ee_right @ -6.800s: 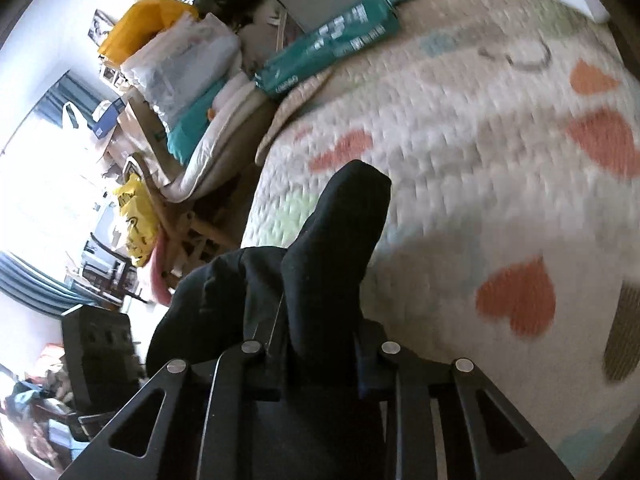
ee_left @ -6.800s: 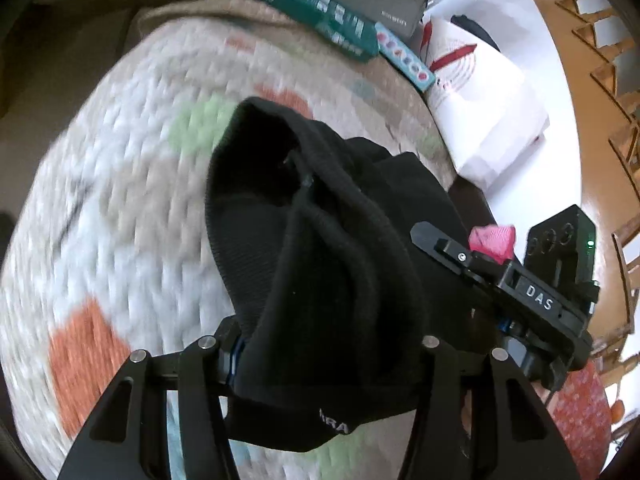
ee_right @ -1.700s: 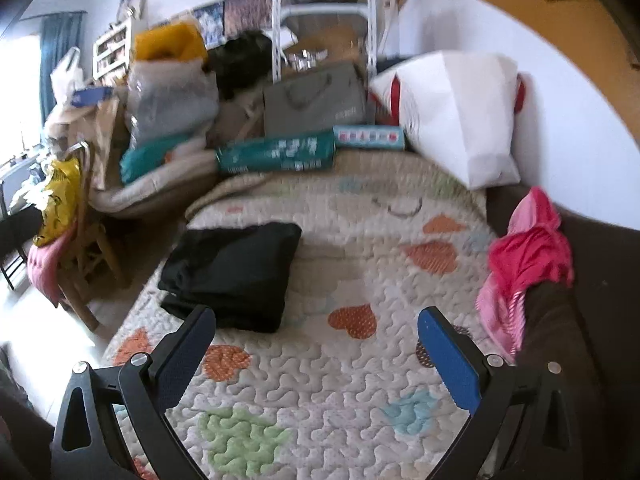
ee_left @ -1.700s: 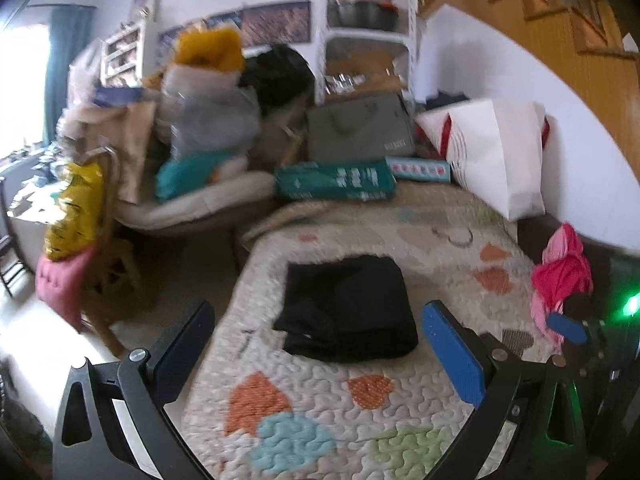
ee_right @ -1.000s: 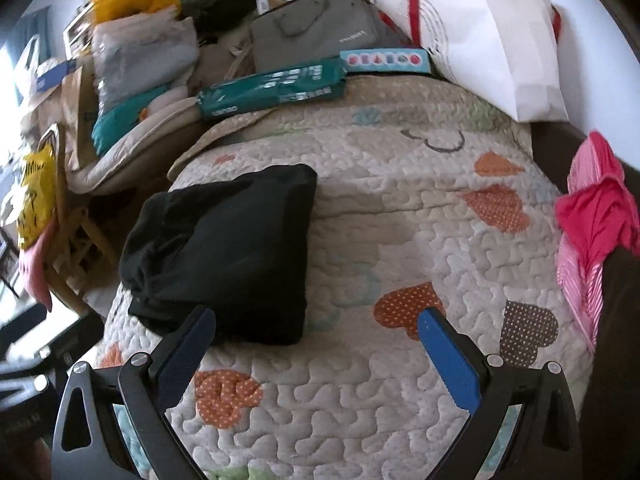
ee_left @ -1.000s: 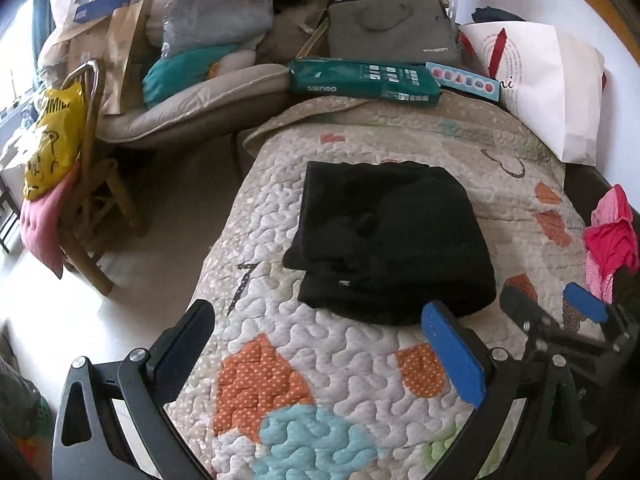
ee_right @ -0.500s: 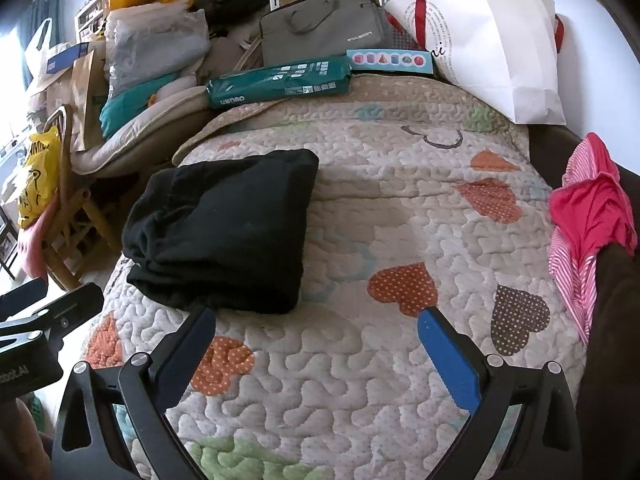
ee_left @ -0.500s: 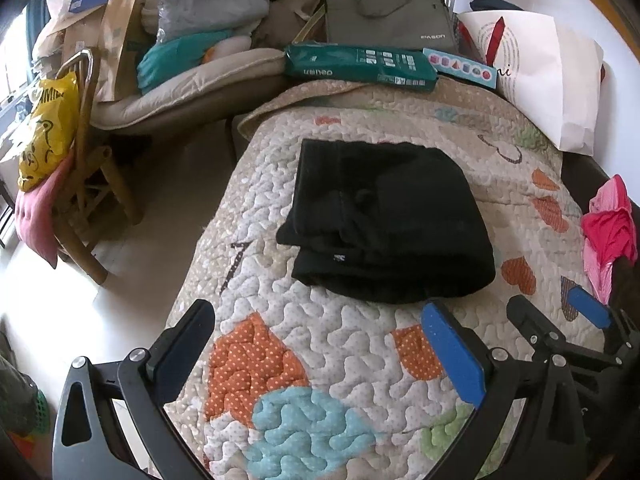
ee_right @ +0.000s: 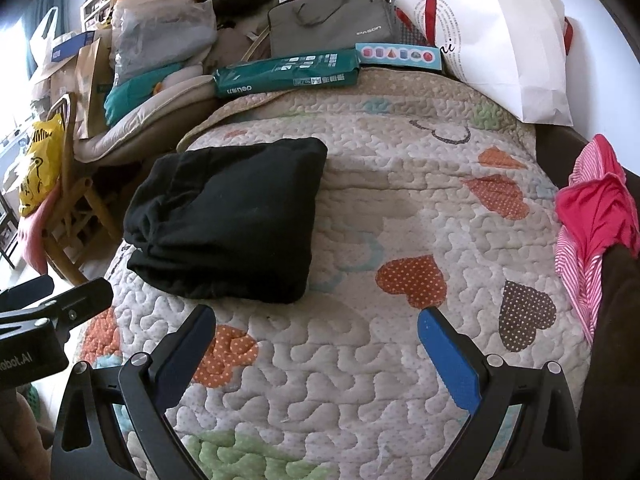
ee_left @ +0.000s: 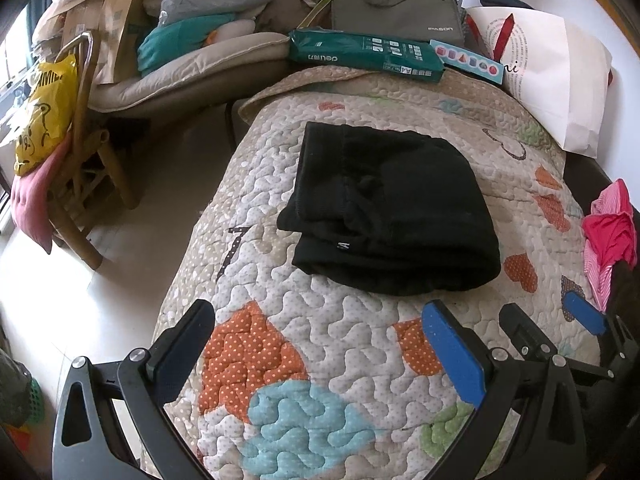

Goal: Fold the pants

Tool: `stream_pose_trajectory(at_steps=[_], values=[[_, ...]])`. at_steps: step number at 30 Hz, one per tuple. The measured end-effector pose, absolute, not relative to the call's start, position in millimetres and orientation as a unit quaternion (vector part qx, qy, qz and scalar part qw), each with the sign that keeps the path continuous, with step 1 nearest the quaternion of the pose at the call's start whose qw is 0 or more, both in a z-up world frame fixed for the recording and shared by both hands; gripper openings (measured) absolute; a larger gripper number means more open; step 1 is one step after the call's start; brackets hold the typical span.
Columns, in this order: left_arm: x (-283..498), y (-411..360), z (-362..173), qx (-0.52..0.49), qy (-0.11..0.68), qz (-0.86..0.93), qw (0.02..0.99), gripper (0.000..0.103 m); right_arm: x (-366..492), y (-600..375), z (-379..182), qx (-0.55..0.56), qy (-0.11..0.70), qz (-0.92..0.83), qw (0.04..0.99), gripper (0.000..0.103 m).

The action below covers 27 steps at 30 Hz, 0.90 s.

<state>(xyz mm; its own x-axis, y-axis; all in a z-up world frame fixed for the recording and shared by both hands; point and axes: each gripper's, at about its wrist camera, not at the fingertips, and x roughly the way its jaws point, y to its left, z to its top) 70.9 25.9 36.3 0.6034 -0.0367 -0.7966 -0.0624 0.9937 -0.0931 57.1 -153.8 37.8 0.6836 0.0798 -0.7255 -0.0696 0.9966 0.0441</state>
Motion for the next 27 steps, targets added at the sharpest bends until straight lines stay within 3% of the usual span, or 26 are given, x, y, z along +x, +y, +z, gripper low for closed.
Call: stream_pose_trajectory(at_steps=[27], values=[[75.1, 29.2, 26.3, -0.057, 0.465, 0.014, 0.884, 0.103, 60.3, -151.6, 31.4, -0.021, 0.406, 0.031, 0.913, 0.103]])
